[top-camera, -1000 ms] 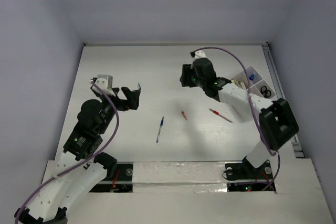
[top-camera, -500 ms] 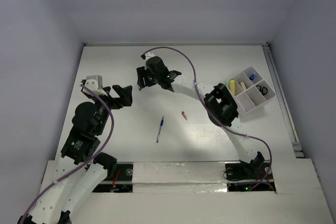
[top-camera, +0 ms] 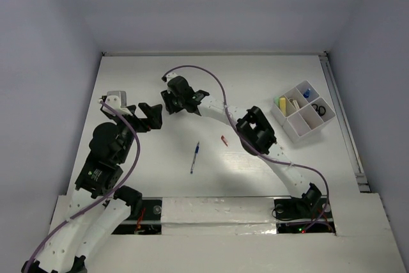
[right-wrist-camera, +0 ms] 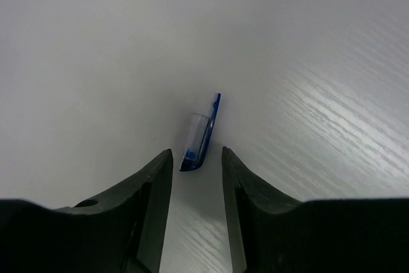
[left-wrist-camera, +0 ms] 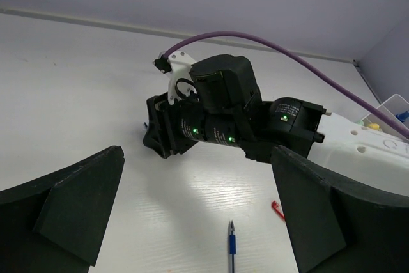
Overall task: Sort the stationery into containers
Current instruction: Pick up the pen cap from the center of the board.
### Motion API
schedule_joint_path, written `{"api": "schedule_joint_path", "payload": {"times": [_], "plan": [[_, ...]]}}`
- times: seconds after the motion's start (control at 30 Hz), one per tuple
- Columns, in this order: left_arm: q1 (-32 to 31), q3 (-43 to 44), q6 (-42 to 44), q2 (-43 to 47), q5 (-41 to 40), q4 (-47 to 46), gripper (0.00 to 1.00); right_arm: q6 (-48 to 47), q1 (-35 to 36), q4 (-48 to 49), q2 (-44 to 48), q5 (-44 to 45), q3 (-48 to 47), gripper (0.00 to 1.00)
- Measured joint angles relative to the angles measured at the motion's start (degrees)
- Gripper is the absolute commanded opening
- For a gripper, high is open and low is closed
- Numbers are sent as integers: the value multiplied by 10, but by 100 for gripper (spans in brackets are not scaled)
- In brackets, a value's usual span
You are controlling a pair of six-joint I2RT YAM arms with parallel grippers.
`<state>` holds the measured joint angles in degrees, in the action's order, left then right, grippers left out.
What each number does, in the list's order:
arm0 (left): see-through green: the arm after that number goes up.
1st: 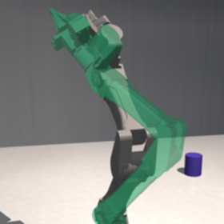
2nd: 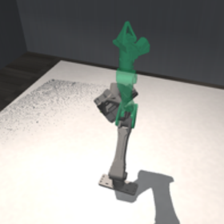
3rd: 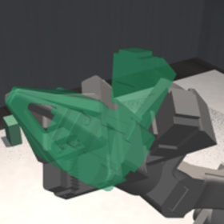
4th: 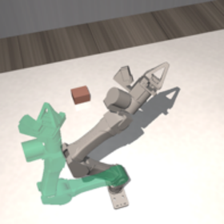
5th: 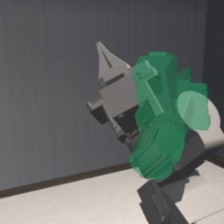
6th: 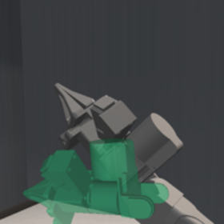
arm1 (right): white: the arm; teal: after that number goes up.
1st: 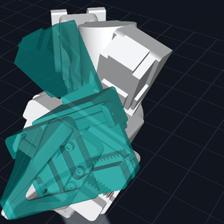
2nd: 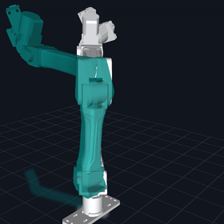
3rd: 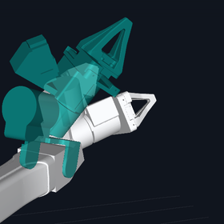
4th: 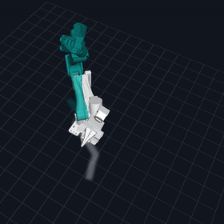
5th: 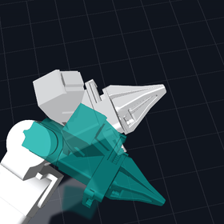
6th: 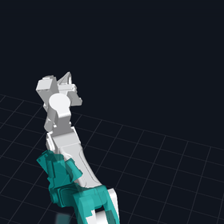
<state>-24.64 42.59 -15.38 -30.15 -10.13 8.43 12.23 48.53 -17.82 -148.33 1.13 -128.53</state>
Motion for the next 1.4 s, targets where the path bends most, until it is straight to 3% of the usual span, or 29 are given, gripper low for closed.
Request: {"api": "schedule_joint_path", "payload": {"times": [0.03,0.27,0.43,0.73,0.9,1.13,1.27,1.3,1.4], "plan": [[0,0,0,0,1,0,99,-5,1,0,0,4,0,31],[0,0,0,0,5,0,99,-25,2,15,3,34,15,5],[0,0,0,-1,9,0,99,-50,3,91,81,49,166,1],[4,0,-4,-27,47,-11,99,-101,-2,170,322,23,504,1],[14,0,-28,-83,124,-28,99,-121,-5,195,477,-19,612,0],[34,-3,-73,-177,267,-48,99,-146,-5,193,632,-85,676,0],[47,-11,-112,-206,348,-76,82,-161,-5,165,675,-118,685,0],[49,-14,-123,-212,367,-89,67,-164,-5,159,682,-125,686,0],[53,-24,-155,-225,407,-117,50,-170,-5,147,697,-145,687,0]]}}
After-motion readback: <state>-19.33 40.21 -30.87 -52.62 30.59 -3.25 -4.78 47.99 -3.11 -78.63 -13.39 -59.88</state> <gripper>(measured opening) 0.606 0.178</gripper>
